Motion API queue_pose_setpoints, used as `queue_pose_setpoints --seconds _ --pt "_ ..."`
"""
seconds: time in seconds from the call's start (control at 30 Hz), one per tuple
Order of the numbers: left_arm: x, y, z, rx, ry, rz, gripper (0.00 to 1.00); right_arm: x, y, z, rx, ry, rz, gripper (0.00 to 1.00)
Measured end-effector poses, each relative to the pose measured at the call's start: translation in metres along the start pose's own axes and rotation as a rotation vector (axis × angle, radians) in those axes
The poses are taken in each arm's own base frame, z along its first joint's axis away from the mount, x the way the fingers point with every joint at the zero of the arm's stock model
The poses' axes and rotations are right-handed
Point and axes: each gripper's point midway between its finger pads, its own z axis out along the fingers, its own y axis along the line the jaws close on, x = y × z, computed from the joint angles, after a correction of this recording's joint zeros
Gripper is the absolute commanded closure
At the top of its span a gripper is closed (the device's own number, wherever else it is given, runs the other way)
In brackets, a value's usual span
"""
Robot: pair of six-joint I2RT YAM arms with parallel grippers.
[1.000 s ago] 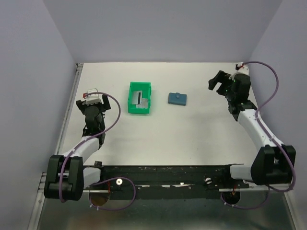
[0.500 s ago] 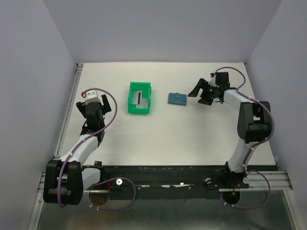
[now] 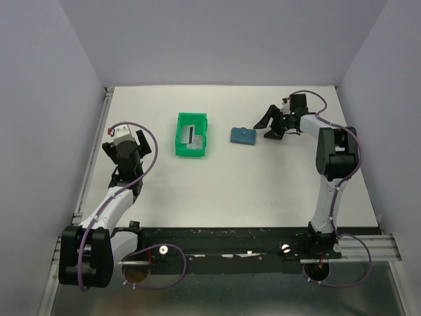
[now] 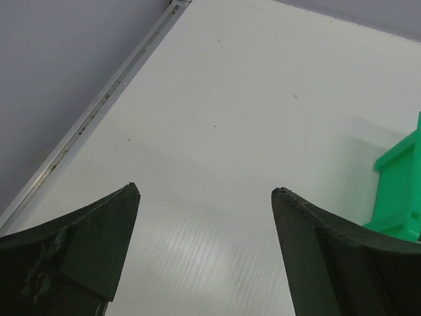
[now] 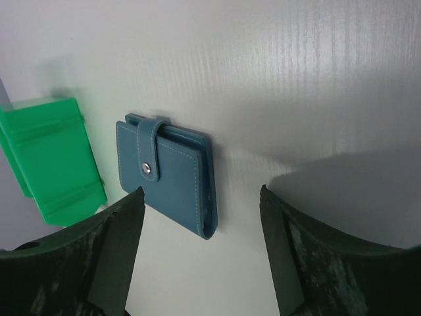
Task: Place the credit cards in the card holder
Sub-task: Pick up the card holder from the center of the board.
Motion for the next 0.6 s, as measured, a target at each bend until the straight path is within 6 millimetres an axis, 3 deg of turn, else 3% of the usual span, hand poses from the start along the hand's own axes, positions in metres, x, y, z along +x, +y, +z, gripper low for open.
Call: queue_pose_setpoints --seconds 0.37,0.6 --pt "0.008 -0.001 0.003 -0.004 0.051 0.019 0.01 -0.006 0.006 0.011 -0.038 0.041 0.016 0.23" --pt "0.011 -0.002 0.002 0.002 0.069 0.032 0.01 -0.006 0.015 0.021 -0.070 0.065 0.008 0.30"
